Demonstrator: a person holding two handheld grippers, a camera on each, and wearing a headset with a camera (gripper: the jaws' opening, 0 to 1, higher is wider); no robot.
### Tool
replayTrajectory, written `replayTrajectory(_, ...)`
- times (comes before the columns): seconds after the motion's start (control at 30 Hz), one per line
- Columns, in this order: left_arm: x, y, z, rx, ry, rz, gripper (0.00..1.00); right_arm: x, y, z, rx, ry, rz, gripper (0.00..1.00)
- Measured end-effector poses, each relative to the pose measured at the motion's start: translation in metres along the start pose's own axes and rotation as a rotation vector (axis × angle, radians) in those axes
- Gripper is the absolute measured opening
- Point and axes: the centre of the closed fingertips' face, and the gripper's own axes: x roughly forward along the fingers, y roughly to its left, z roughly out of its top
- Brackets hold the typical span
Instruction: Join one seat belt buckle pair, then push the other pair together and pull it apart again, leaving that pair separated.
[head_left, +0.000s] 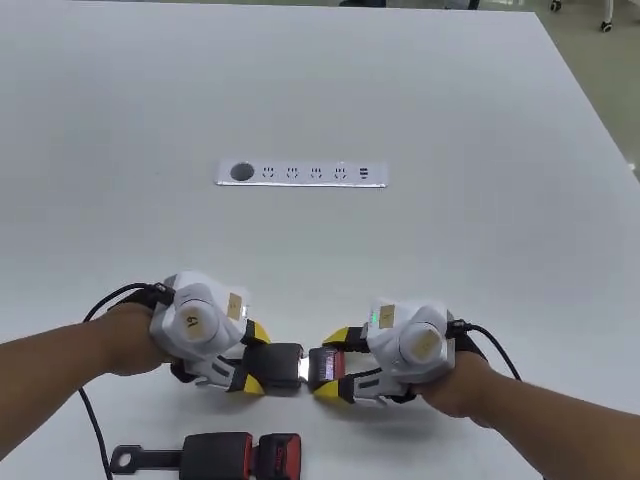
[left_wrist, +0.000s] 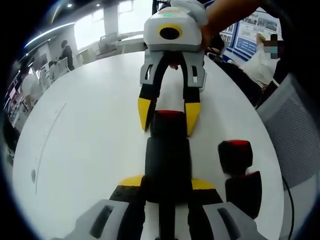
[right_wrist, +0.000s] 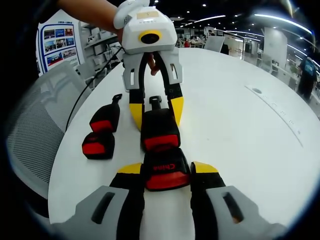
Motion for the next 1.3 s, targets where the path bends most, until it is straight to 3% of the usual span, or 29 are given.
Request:
replayTrajectory(0.6,0.000,-0.001,-0.001,0.004,0.007,0.004,0.33,-0.002,0.002,-0.001,-0.004,0.001,0.001,0.33)
replayTrajectory(1.3,-0.001,-0.001,-0.001,0.009,0.013,0.000,0.33,-0.020,0.000,-0.018,-0.014,0.020,0.002,0.33)
